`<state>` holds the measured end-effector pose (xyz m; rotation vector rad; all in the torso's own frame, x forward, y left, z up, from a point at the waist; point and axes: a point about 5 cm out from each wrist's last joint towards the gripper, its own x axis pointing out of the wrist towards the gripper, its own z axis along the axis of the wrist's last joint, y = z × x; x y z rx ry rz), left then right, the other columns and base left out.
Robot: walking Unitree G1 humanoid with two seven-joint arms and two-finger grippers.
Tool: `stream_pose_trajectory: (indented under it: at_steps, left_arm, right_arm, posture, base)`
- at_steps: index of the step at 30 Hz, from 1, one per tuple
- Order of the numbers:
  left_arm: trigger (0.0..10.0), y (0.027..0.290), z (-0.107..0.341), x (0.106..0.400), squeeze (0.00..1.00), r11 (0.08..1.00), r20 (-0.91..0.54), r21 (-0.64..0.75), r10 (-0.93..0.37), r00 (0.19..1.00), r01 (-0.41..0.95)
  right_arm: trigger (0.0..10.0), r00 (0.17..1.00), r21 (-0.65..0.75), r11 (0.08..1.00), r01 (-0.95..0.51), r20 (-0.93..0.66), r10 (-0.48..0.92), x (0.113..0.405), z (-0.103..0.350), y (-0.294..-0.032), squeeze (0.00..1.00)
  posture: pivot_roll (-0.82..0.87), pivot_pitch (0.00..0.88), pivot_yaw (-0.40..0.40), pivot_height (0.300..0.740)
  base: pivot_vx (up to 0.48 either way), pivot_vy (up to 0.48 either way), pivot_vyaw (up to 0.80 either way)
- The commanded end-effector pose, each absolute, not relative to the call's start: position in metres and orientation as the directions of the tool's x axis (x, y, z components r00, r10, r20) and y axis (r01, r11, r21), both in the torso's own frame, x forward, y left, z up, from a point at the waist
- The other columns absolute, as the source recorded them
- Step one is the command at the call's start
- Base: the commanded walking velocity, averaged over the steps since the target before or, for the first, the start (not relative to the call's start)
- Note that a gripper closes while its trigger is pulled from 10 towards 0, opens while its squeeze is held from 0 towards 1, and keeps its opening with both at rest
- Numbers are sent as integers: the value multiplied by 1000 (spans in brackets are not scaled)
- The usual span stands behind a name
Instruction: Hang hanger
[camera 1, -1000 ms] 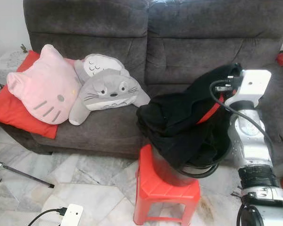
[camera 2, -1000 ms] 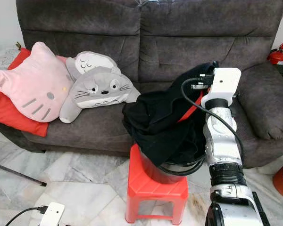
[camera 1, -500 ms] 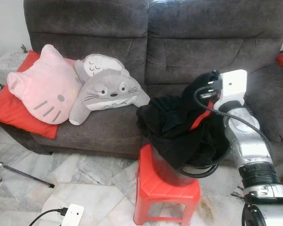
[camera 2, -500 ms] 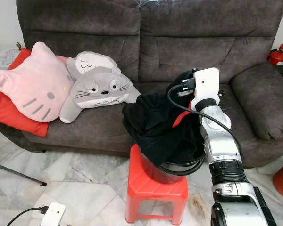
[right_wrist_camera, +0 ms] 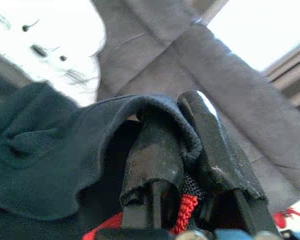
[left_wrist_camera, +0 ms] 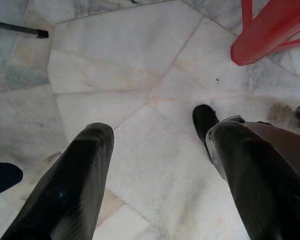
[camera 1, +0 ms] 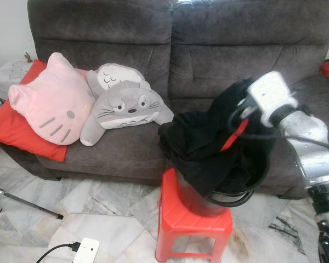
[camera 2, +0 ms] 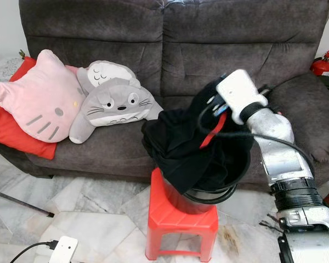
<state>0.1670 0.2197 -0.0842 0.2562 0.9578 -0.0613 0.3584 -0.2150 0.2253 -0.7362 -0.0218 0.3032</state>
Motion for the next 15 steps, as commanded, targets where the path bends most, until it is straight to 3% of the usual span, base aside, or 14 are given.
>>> stream_pose_trajectory:
  at_steps: [1, 3, 8, 15]
  left_arm:
    - [10000, 222, -86, 163, 0, 967, -826, 185, 58, 561, 173]
    - [10000, 221, -86, 163, 0, 967, -827, 184, 56, 559, 174]
    - [10000, 221, -86, 163, 0, 967, -830, 180, 51, 555, 179]
    - [10000, 221, -86, 164, 0, 968, -831, 176, 48, 554, 181]
  right_arm:
    - [10000, 935, -690, 639, -340, -176, 308, 353, 225, -218, 0]
    - [10000, 915, -731, 557, -394, -255, 312, 349, 220, -220, 0]
    - [10000, 906, -749, 513, -419, -313, 283, 346, 224, -229, 0]
    - [10000, 980, -824, 535, -187, -118, 160, 356, 271, -246, 0]
  posture:
    - [-183, 0, 51, 740]
    - [-182, 0, 51, 740]
    - [-183, 0, 56, 740]
    - [-183, 0, 60, 740]
  base:
    - [0, 0, 0]
    - [0, 0, 0]
    - [0, 0, 0]
    - [0, 0, 0]
